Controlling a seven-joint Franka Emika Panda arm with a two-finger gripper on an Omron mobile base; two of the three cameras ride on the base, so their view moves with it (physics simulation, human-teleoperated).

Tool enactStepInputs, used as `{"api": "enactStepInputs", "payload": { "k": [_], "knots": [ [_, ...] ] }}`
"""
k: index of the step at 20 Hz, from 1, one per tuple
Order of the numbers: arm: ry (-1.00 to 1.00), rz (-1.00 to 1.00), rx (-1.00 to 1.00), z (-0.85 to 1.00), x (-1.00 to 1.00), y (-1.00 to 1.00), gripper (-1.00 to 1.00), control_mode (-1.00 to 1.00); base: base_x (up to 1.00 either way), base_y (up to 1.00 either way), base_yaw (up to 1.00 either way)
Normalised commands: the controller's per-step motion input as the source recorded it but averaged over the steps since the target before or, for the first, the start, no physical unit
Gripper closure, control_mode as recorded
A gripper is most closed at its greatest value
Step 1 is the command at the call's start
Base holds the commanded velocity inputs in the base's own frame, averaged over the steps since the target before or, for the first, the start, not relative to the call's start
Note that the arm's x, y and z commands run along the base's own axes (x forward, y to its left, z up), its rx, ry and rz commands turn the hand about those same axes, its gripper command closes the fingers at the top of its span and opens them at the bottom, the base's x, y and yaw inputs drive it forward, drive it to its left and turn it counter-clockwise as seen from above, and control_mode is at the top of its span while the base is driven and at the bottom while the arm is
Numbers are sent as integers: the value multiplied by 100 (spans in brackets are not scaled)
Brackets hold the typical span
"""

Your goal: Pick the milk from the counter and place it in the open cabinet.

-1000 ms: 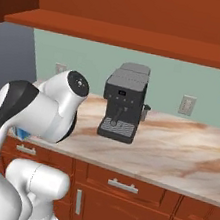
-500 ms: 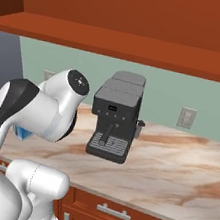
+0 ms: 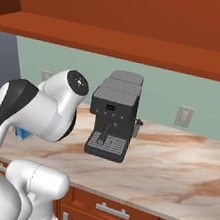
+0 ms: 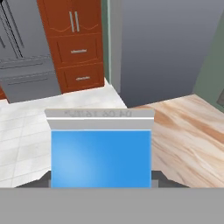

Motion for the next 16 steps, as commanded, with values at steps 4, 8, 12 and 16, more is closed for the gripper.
{"api": "enactStepInputs", "payload": {
  "k": [4,8,12,16],
  "knots": [
    [0,0,0,0,0,0,100,100,0,0,0],
    [0,0,0,0,0,0,100,100,0,0,0],
    [0,0,0,0,0,0,100,100,0,0,0],
    [0,0,0,0,0,0,100,100,0,0,0]
  ]
}}
